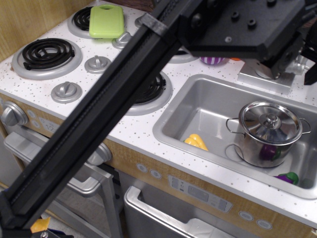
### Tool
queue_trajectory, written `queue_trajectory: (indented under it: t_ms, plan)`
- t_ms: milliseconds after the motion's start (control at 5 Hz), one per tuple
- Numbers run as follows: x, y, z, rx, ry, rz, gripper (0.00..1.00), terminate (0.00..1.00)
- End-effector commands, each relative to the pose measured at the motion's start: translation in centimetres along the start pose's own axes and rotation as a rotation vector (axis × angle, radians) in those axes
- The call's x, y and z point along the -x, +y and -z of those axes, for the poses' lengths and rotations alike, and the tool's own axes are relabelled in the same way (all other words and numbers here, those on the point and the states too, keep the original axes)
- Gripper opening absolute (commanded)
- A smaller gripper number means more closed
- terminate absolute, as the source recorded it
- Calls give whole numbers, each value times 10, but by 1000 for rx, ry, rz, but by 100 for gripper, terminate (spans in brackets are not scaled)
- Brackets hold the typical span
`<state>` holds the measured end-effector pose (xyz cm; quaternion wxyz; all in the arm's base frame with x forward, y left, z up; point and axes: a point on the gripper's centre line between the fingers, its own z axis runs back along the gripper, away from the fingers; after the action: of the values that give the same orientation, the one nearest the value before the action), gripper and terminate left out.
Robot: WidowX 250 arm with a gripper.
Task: Turn lever vertical to front
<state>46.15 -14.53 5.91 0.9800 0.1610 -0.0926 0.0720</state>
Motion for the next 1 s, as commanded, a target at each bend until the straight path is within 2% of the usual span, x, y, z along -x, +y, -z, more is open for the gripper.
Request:
queue_trajectory:
  t_ms: [0, 400, 800]
  plan:
    - [-27, 19, -71, 98, -209, -65, 100, 0]
    - [-47, 19, -76, 106, -286, -37, 100, 0]
    - [-59, 21, -66, 124, -306, -28, 100, 0]
